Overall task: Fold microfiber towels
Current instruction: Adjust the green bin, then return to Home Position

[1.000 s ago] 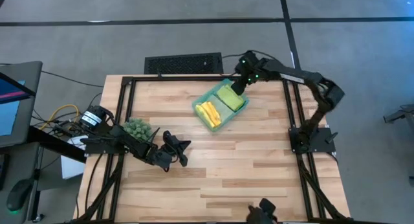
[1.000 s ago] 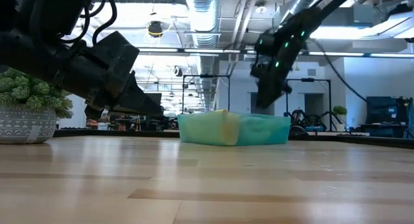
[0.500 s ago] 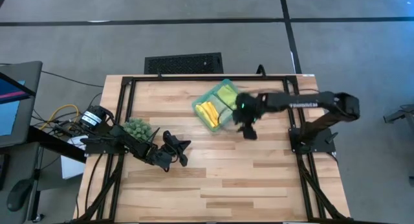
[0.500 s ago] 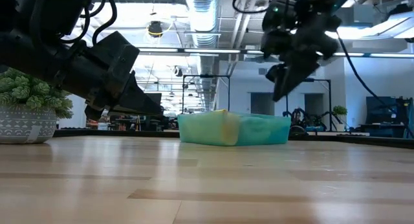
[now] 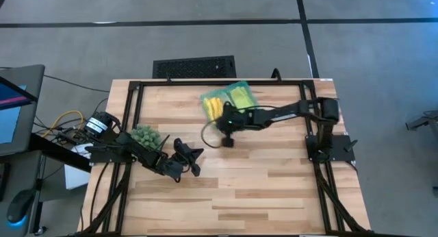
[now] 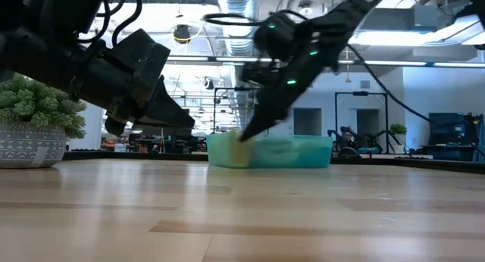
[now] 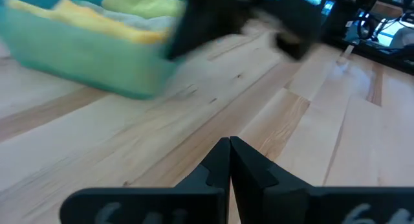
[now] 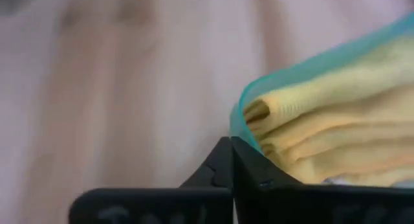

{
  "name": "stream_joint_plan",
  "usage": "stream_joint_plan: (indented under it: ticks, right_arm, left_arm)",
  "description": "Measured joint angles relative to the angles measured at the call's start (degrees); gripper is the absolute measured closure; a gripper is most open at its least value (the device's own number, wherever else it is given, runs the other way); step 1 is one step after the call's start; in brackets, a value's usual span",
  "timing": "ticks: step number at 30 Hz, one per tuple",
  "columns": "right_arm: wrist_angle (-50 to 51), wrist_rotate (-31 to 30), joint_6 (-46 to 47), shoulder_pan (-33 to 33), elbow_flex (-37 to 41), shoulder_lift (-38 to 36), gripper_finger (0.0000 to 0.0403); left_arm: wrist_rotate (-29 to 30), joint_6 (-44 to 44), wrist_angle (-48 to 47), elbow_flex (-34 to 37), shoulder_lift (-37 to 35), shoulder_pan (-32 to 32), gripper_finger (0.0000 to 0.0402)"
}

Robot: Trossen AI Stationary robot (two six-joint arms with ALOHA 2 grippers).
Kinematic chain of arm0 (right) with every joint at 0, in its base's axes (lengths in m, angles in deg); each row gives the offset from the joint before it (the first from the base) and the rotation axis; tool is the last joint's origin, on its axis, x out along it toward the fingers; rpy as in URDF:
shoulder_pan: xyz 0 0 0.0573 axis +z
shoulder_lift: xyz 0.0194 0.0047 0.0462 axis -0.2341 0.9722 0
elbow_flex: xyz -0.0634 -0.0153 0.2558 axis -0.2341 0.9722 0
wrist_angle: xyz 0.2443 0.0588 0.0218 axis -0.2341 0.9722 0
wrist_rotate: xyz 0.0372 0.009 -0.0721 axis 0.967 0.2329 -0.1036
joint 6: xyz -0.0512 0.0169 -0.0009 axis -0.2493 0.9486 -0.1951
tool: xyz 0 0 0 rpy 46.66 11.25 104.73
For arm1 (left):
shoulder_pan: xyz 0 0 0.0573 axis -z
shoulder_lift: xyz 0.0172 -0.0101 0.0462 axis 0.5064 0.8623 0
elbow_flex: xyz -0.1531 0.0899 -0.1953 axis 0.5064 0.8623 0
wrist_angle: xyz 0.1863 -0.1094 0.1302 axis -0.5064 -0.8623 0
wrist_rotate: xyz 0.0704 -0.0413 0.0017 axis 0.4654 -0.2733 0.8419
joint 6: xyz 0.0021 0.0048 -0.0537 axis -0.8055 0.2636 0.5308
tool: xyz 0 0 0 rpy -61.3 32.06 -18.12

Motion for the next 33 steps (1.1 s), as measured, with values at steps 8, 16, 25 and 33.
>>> stream_joint_plan:
  ticks: [8, 16, 25, 33]
  right_arm:
    - [-3.12, -14.36, -2.19, -4.27, -9.84, 7.53, 0.0362]
    - [2.39, -6.95, -2.06, -4.98, -9.95, 2.35, 0.0361]
    - [-12.19, 7.93, 5.06, -3.50, 11.46, -11.10, 0.0383]
    - [-27.93, 8.14, 10.39, -2.59, 34.83, -31.32, 0.0377]
  left_arm:
    - [-0.22, -0.45, -0.22, -0.25, 0.00, 0.00, 0.0401]
    - [-0.24, 0.07, -2.28, -0.27, 0.00, -0.01, 0.0401]
    - [-0.26, 0.64, -2.97, -0.25, 0.00, 0.00, 0.0402]
    - [0.48, -0.57, -2.06, -0.25, 0.00, -0.38, 0.0402]
